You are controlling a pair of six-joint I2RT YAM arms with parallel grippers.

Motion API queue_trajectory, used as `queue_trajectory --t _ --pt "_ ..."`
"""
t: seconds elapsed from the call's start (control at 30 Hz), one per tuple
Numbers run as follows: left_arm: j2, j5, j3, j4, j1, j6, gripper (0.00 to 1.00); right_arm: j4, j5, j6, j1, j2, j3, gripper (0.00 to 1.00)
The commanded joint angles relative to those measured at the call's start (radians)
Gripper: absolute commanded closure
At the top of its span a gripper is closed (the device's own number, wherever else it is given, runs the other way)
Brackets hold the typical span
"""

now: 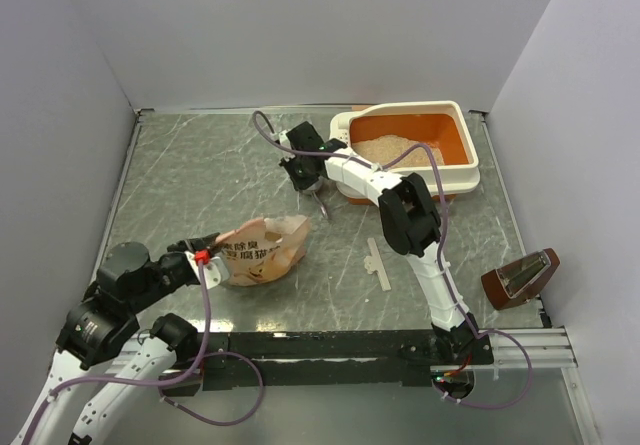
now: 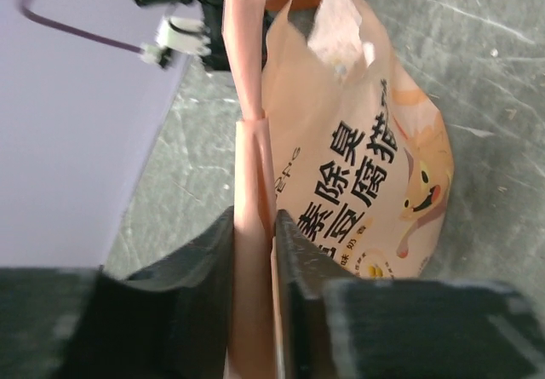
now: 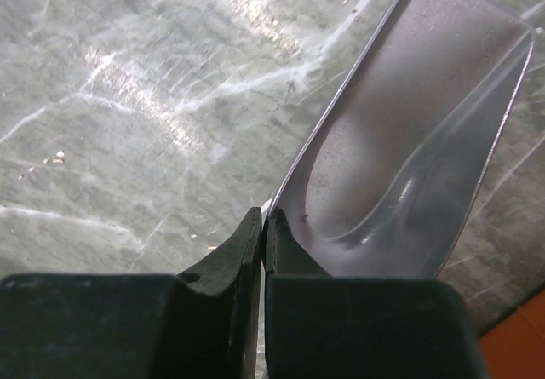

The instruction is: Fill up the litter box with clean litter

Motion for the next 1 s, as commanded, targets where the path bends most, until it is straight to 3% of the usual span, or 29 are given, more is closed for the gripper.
queue_trajectory --t 0.0,0.2,0.33,0.53,0.77,0.97 --pt "0.026 0.008 0.107 0.05 -0.003 -0.002 0.68 0.025 -0.003 -0.019 0.013 -0.031 -0.015 1.0" --pt "0.078 -0.04 0.358 0.074 -0.003 -0.17 0.58 0.043 -0.008 -0.05 0.019 -0.156 -0.044 1.0" --pt "0.118 -0.096 0.423 0.061 -0.001 -0.347 0.5 0.039 0.003 -0.099 0.023 -0.307 -0.07 1.0" --pt "0.233 -0.1 0.534 0.06 -0.003 -0.562 0.47 0.061 0.057 -0.232 0.052 -0.588 -0.213 1.0" --pt "0.331 -0.074 0.629 0.069 -0.003 -0.775 0.49 0.092 0.231 -0.506 0.213 -0.883 -0.434 1.0" --pt "0.457 0.02 0.776 0.016 -0.003 -0.948 0.53 0.083 0.235 -0.631 0.394 -1.111 -0.598 1.0"
